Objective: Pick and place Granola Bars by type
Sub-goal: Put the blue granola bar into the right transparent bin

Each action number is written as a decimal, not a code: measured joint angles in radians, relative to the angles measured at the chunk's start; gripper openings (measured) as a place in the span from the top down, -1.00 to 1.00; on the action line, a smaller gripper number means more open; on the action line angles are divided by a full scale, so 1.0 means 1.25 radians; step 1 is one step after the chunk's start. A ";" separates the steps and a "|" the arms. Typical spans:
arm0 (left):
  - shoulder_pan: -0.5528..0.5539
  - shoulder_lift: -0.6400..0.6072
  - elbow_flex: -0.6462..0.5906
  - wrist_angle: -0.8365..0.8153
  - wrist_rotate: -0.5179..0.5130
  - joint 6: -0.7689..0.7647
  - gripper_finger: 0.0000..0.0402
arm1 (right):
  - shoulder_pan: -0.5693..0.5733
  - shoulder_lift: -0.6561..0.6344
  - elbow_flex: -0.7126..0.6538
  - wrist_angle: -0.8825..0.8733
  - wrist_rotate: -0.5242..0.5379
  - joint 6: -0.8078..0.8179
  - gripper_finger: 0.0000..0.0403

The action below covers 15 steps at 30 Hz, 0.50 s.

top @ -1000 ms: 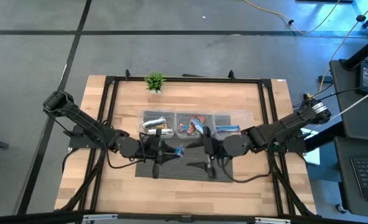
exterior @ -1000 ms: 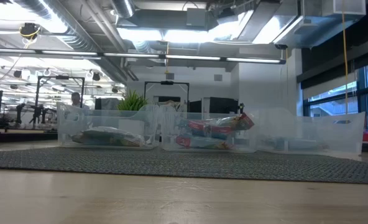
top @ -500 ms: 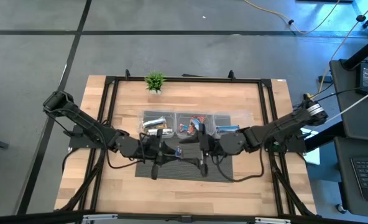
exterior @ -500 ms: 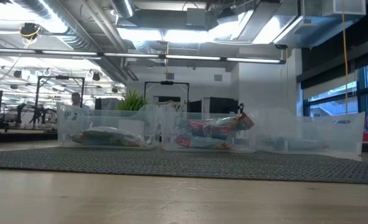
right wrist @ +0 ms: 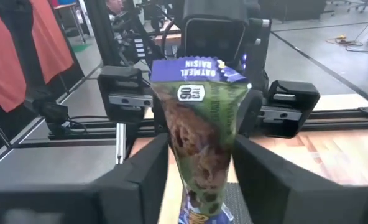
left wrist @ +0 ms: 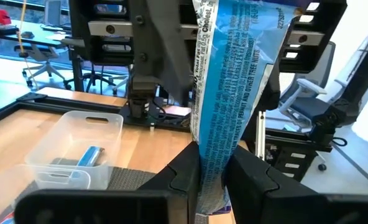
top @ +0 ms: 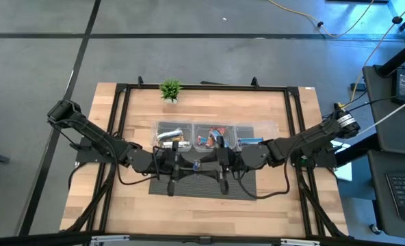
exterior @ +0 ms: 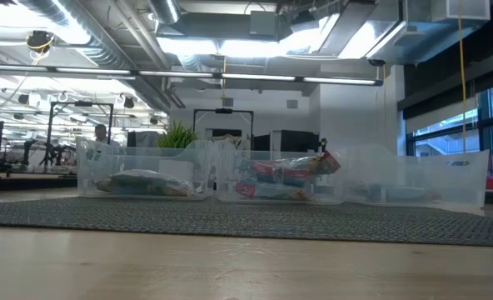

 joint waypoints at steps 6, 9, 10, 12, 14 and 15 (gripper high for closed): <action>0.000 0.000 0.000 0.000 -0.002 0.005 0.69 | -0.001 0.000 0.000 0.000 0.000 0.000 0.39; 0.000 0.000 0.000 -0.001 -0.002 0.019 0.69 | -0.001 0.000 0.000 0.000 0.000 0.002 0.48; 0.000 0.000 0.000 -0.002 -0.002 0.024 0.69 | -0.001 0.000 0.000 0.000 0.000 0.003 0.51; 0.000 0.000 0.000 -0.002 -0.002 0.027 0.70 | -0.001 0.000 0.000 0.000 0.000 0.003 0.56; 0.000 0.000 0.000 -0.003 -0.002 0.027 0.70 | -0.001 0.000 0.000 0.000 0.000 0.002 0.59; 0.000 0.000 0.000 -0.004 -0.002 0.031 0.70 | -0.001 0.000 0.000 -0.001 0.000 0.003 0.60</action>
